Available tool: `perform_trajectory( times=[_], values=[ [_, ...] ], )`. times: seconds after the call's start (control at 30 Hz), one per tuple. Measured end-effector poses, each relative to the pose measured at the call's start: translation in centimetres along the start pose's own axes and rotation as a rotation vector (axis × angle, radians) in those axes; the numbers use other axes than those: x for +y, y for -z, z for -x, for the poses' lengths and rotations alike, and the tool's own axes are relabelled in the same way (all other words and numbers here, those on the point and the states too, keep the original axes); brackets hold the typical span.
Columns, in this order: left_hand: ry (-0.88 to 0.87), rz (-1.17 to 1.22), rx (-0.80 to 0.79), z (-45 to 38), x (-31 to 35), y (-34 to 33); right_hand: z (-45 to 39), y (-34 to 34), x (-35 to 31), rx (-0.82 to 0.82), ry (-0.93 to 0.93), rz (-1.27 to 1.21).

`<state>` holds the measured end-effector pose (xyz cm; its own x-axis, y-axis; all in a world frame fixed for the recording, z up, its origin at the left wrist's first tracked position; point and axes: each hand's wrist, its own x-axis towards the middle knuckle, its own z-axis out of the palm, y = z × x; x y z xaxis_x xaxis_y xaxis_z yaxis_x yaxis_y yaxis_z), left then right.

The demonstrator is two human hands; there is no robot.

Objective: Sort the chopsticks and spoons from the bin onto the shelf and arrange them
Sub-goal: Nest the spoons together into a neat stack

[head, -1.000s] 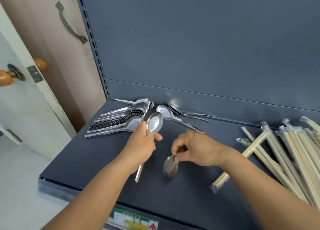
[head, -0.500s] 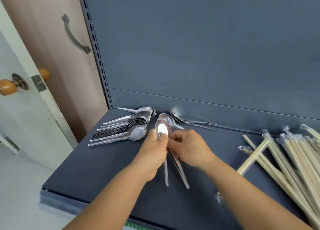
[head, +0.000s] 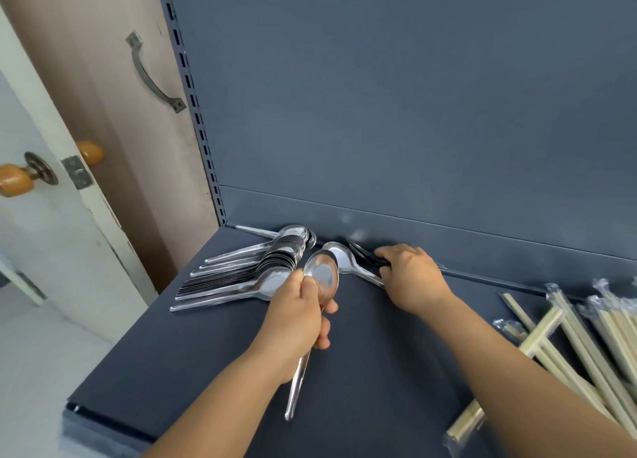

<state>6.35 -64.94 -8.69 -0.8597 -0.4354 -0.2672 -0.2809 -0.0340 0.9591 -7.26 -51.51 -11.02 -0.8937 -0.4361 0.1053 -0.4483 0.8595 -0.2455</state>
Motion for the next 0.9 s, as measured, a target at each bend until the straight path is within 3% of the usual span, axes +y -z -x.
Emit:
perform_trajectory(
  times=[0.47,0.6,0.73,0.9],
  values=[
    [0.018,-0.079,0.020,-0.2,-0.9,-0.2,4.5,2.6,-2.5,-0.141,-0.011,-0.043],
    [0.044,-0.055,0.032,0.1,-1.1,-0.2,3.5,2.2,-2.2,-0.017,-0.124,-0.207],
    [0.045,-0.086,0.036,0.5,-1.1,0.2,2.5,1.3,-1.9,-0.121,-0.184,-0.348],
    [0.042,-0.081,0.029,0.7,-1.1,0.4,2.4,1.5,-1.7,-0.113,-0.204,-0.472]
  ],
)
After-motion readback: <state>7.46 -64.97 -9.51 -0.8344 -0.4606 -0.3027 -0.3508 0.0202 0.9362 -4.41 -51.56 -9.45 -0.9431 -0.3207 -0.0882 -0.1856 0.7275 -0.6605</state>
